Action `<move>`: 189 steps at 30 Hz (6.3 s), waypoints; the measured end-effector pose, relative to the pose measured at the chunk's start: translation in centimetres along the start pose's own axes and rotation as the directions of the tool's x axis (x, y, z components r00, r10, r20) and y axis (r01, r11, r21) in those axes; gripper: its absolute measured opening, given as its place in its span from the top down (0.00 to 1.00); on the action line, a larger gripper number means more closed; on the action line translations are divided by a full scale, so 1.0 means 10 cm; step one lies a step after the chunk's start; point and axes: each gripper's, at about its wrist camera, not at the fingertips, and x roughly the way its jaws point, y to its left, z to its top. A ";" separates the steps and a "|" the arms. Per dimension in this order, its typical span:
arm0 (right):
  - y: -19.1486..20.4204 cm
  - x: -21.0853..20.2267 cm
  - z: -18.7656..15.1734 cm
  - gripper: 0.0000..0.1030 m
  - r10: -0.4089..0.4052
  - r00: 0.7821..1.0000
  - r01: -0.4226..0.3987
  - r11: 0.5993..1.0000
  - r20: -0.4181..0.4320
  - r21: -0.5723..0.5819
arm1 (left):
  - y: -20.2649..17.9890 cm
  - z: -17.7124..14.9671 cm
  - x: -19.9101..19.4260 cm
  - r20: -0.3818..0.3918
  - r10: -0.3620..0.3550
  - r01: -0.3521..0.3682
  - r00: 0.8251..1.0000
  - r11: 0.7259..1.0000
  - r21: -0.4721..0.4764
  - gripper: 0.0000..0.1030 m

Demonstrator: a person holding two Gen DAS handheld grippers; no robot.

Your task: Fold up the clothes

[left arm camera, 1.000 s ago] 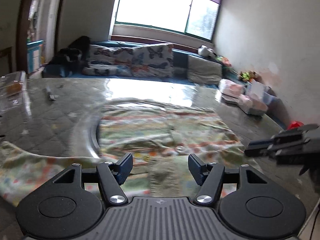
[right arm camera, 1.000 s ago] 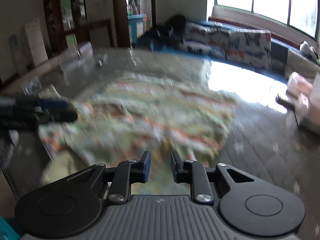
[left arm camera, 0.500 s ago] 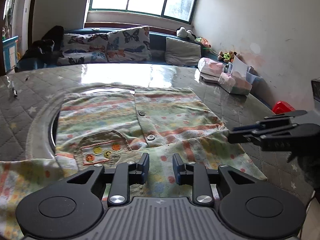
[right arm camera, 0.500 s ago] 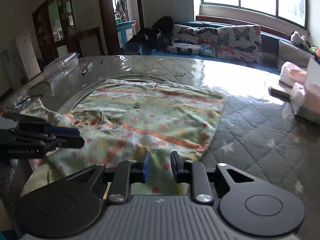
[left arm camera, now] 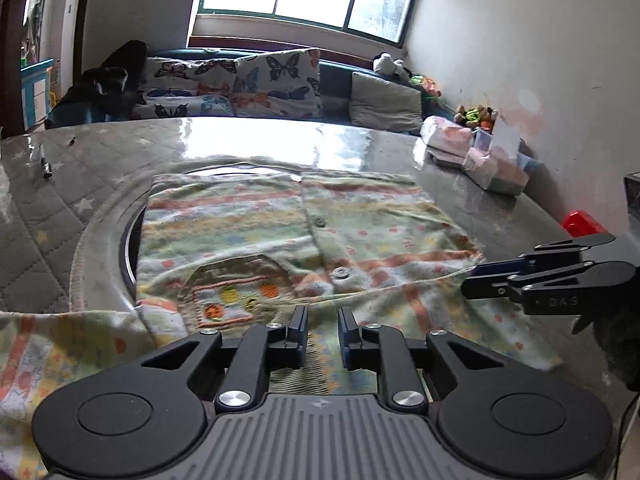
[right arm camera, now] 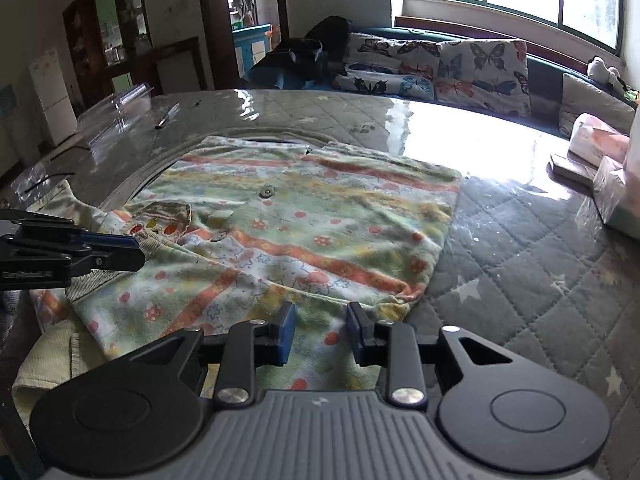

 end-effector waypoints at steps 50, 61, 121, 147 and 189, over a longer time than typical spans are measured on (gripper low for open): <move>1.09 -0.02 0.05 0.67 0.164 0.986 -0.153 0.956 0.024 -0.250 | 1.97 -0.46 -1.20 -0.021 0.612 -0.531 0.790 0.667 -0.523 0.96; 0.83 -0.25 0.03 0.67 0.126 0.988 -0.109 0.977 0.088 -0.185 | 1.06 0.10 -1.43 0.229 0.377 -0.260 0.898 0.872 -0.414 0.97; 0.64 -0.52 0.21 0.98 0.015 0.980 -0.006 0.999 0.198 -0.047 | 0.71 -0.39 -0.92 0.094 0.234 -0.206 0.968 0.949 -0.240 0.24; 0.56 0.02 0.01 0.79 0.027 0.997 -0.026 1.000 0.073 -0.018 | 0.43 -0.01 -0.32 0.046 0.272 -0.268 0.961 0.960 -0.076 0.33; 0.67 -0.20 -0.13 0.65 0.054 0.995 -0.045 0.994 0.086 -0.101 | -0.12 -0.17 -0.39 0.091 0.183 -0.191 0.979 0.977 0.096 0.34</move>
